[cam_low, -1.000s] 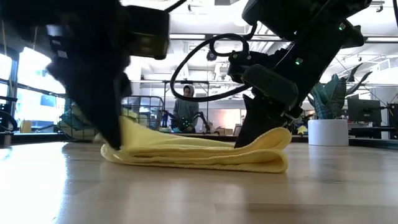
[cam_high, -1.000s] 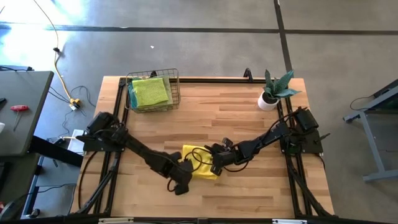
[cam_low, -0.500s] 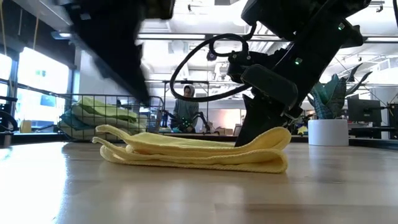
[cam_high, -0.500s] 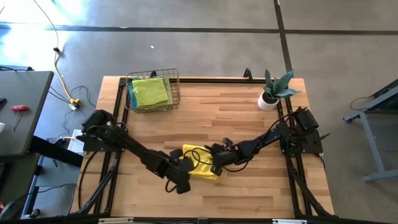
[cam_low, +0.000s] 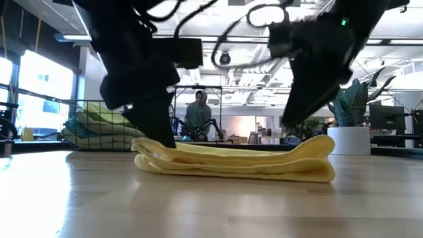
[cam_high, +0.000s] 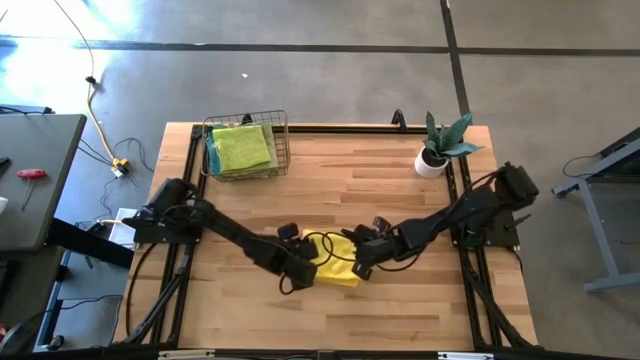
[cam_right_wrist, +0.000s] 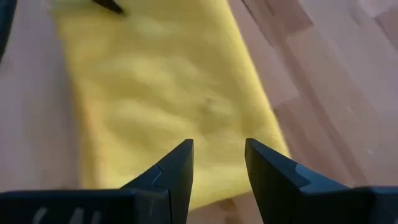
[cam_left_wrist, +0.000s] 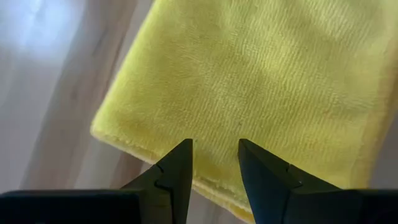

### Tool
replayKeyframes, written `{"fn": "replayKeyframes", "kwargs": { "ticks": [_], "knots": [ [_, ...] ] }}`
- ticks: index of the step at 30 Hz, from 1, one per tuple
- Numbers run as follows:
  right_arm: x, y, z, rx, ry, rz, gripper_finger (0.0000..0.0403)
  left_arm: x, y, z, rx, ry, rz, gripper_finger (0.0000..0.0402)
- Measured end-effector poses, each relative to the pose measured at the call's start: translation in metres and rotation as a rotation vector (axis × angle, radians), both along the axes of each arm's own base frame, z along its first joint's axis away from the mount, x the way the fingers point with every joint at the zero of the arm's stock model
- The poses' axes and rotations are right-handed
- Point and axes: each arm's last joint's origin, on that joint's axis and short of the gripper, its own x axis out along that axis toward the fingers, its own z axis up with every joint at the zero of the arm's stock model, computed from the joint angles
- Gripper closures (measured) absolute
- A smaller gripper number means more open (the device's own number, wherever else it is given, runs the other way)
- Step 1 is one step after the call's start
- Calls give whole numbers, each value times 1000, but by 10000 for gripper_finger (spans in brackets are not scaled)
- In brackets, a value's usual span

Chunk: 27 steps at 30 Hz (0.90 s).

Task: Fold microfiber towels
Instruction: Put the folded yellow towel into the wire basket

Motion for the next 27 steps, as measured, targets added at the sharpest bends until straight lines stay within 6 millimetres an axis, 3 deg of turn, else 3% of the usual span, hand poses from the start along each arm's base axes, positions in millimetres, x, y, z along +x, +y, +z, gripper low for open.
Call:
{"fn": "replayKeyframes", "kwargs": {
  "ticks": [4,11,20,27],
  "knots": [
    [-4,13,6,15,-37,33,265,3,4,-6,-11,22,-21,282],
    [-5,22,-4,-19,-17,63,265,1,8,-1,-32,47,-51,282],
    [-16,4,2,-151,123,141,265,-18,0,39,-157,20,-5,282],
    [-43,-16,21,-349,275,151,265,-38,5,51,-177,81,152,282]
  ]
}}
